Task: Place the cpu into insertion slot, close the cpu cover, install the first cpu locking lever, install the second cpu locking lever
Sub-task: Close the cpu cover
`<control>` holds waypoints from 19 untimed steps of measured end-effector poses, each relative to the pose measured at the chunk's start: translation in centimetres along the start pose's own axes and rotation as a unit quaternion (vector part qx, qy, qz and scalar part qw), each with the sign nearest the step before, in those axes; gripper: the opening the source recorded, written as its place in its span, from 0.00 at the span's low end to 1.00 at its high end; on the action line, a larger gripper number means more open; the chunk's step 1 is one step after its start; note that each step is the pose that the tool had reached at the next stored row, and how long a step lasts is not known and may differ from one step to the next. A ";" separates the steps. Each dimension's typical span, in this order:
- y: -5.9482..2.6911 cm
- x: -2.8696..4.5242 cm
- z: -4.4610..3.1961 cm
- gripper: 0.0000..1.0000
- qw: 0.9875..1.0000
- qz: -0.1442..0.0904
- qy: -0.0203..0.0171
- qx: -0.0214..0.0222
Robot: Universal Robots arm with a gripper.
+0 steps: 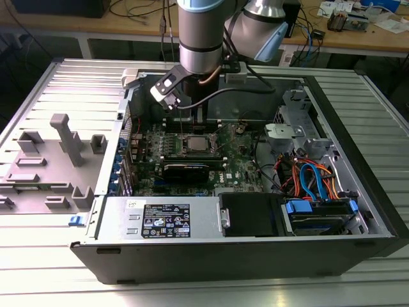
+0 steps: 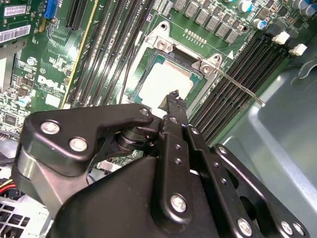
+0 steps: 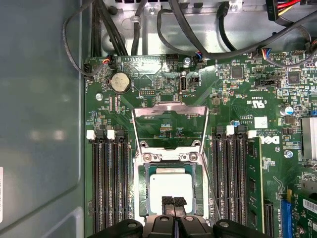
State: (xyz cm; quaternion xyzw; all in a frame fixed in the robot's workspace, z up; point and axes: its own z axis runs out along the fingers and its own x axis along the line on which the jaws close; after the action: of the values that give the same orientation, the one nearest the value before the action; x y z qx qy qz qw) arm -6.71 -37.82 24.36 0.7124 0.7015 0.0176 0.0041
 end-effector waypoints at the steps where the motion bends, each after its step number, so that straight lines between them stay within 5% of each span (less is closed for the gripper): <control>1: 0.00 0.00 -0.01 0.11 1.000 0.000 0.000 0.000; 19: 0.02 0.01 -0.69 0.11 1.000 0.000 0.000 0.000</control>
State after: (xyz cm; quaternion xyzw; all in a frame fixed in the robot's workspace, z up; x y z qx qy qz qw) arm -6.71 -37.82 25.05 0.7125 0.7015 0.0176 0.0041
